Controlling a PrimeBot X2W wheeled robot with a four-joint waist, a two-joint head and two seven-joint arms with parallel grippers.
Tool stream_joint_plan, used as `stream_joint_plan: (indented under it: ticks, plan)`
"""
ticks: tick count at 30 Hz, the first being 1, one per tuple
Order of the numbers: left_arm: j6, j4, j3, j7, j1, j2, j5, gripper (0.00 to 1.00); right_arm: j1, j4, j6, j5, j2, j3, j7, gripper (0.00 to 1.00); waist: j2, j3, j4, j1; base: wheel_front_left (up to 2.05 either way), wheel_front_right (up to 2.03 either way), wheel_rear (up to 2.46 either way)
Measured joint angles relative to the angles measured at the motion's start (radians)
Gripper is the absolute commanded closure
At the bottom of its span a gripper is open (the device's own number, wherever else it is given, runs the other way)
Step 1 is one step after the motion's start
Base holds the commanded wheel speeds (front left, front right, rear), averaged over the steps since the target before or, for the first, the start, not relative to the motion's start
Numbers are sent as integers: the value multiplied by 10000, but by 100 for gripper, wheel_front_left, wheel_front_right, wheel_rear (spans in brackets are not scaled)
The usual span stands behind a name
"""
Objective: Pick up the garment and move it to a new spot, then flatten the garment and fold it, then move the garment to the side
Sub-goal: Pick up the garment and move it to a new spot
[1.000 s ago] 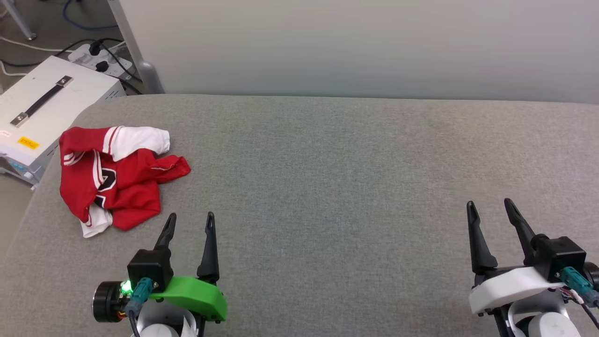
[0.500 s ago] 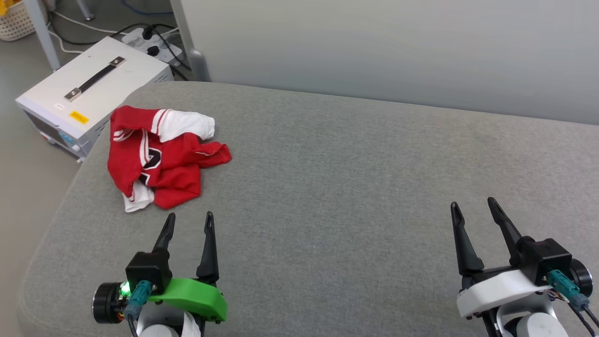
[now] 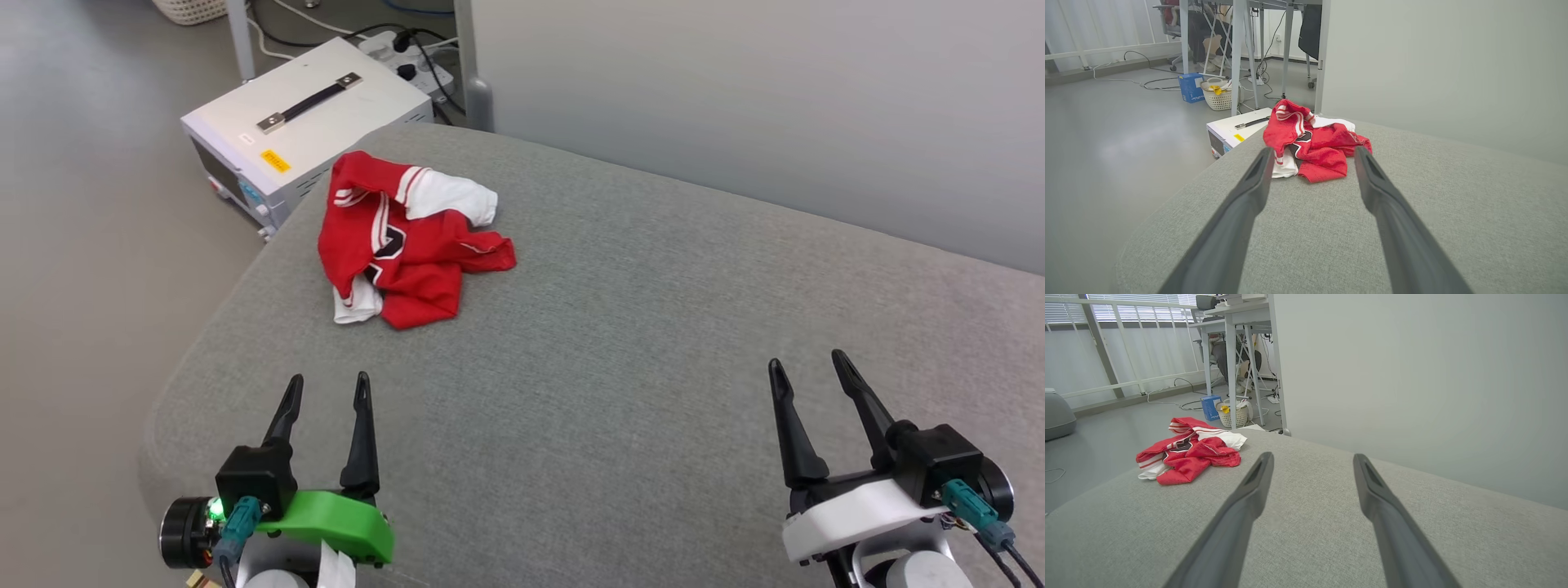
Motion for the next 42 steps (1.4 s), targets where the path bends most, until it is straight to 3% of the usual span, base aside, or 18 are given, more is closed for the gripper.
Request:
stream_joint_plan:
  ticks: [10,18,30,35,42]
  plan:
    - [-127,12,-2,-81,13,0,0,0,21,31,0,142,2,140,-15,0,0,-119,949,0,0,0,0]
    - [-190,25,67,-81,22,0,-96,0,22,31,0,420,4,194,-15,0,0,-60,1014,0,0,0,0]
    - [-295,84,357,-81,-119,0,-303,0,-41,-100,0,4,4,272,-31,0,0,546,632,0,0,0,0]
    - [-539,347,702,-82,-1254,63,-345,0,-425,-288,0,-357,6,259,-44,0,0,1250,320,0,0,0,0]
    - [-732,1921,1043,173,-3485,1154,-385,0,-933,-502,0,-623,10,282,-46,0,0,2427,-323,1,0,0,0]
